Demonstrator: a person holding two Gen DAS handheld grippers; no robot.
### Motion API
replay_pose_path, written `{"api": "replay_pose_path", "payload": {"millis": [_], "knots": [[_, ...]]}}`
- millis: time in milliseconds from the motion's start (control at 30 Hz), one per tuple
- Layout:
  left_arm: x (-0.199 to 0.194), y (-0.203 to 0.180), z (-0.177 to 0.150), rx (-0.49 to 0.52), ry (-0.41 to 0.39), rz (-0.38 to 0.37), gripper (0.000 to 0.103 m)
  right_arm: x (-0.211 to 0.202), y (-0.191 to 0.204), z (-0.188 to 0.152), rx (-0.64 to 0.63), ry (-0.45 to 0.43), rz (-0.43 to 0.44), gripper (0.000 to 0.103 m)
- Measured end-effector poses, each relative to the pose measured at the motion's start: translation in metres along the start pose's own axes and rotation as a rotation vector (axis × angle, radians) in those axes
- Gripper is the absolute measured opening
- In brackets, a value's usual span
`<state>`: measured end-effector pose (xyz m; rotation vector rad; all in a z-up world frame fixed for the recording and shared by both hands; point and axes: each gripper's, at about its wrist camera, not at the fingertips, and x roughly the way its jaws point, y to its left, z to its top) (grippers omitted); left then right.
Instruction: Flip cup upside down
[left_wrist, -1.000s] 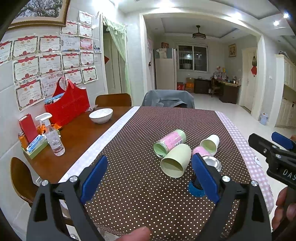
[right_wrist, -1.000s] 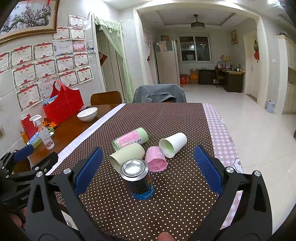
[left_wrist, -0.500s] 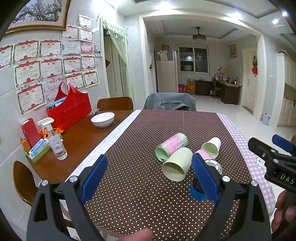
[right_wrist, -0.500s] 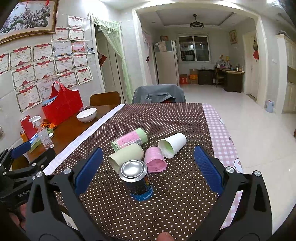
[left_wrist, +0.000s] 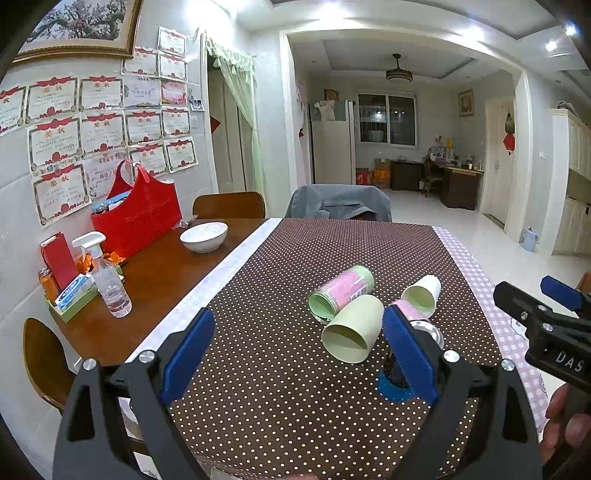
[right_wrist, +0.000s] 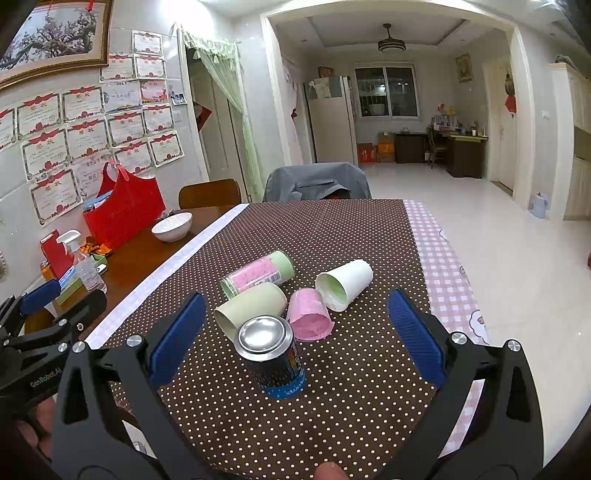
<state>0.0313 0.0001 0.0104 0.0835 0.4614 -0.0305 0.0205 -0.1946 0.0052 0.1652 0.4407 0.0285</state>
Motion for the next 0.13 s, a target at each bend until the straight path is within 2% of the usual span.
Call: {"api": "replay_pose_path", "payload": {"millis": [133], "knots": [[0.0038, 0.0015, 0.0007, -0.007, 0.014, 0.012, 0.091, 0.0018, 0.0002, -0.0008, 0.004, 0.005, 0.001, 0.097]]}}
